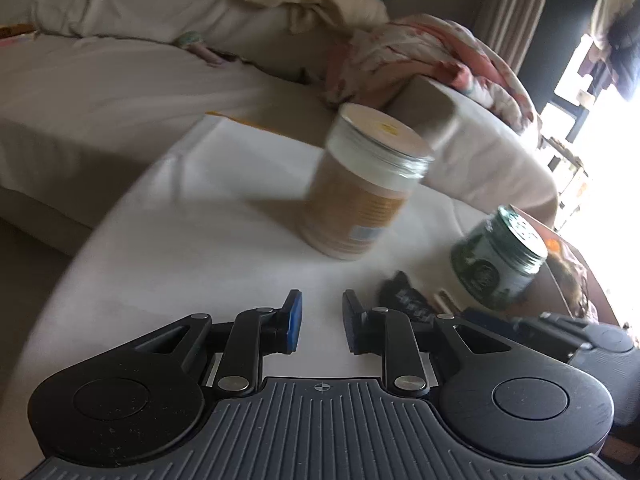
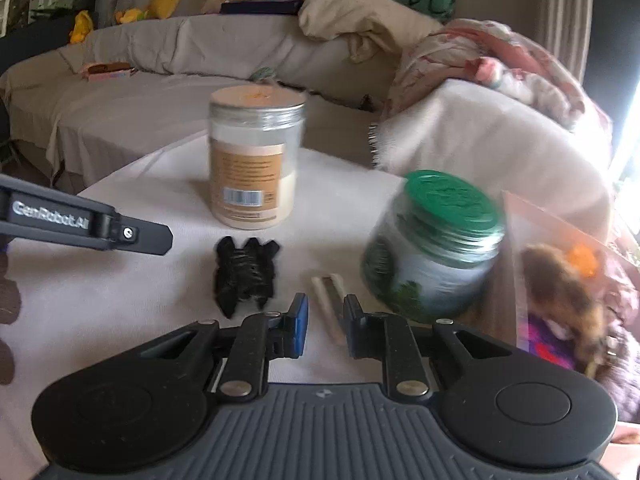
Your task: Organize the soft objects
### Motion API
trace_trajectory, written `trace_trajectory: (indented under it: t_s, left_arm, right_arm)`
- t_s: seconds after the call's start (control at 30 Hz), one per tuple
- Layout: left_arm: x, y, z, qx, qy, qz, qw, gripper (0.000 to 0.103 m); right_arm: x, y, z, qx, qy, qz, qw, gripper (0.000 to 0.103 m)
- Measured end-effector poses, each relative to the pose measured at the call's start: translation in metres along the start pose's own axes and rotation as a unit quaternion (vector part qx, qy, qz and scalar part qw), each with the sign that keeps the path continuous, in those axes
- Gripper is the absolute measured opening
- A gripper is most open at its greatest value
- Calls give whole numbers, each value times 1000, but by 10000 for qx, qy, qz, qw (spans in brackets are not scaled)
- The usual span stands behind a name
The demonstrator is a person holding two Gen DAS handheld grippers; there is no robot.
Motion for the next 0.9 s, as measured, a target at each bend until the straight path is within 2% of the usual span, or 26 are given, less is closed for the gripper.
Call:
trace_trajectory:
  t_s: [0.1, 0.17, 0.27, 0.33, 0.4, 0.43, 0.53, 0.63, 0.67, 0.73, 0.9]
  left_arm:
    - [5, -4, -7, -80, -41, 53, 9999, 24]
    - [4, -3, -6, -371, -90, -39, 9993, 24]
    - [-2, 7, 5, -1142, -164, -390, 9926, 24]
    - [-6, 19, 15, -1736, -177, -584, 9829, 27]
    - [-6, 26, 28, -2325, -171, -636, 9704, 28]
    - [-5, 29, 33, -2487, -56, -712, 9659, 28]
    - [-5, 36, 50, -2712, 377, -1007, 9565, 29]
    - [-8, 41, 64, -2883, 599, -1109, 9492, 35]
    - [-11, 42, 67, -2850, 634, -1124, 9498, 40]
    - [-15, 42, 71, -2739, 641, -1120, 9531, 44]
    - [-17, 44, 78, -2576, 621, -1196, 9568, 45]
  right_arm:
    - [3, -1, -26, -71, -742, -53, 9972, 17]
    - [12, -2, -37, -9, -1027, 10, 9947, 17]
    - [23, 0, -32, 107, -889, 124, 9959, 18]
    - [29, 3, -18, 139, -566, 201, 9981, 27]
    - [35, 9, -2, 107, -303, 216, 9992, 41]
    - [38, 13, 7, 37, -242, 190, 9995, 42]
    - [43, 31, 23, -216, -258, 3, 9994, 42]
    - [43, 47, 30, -410, -300, -181, 9985, 43]
    - [45, 51, 31, -495, -294, -112, 9983, 46]
    - [47, 55, 32, -612, -257, -80, 9978, 52]
    - [49, 57, 31, -638, -236, 2, 9977, 56]
Point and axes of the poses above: each gripper's, at about its wrist camera, not at the fingertips, and x roughly against the way its jaws point, z to its right, y to its underside, the point moved 9 cm from there along -x, roughly the way its jaws point, and after that the axes turned 3 degrees about y, right-handed, at the moved point
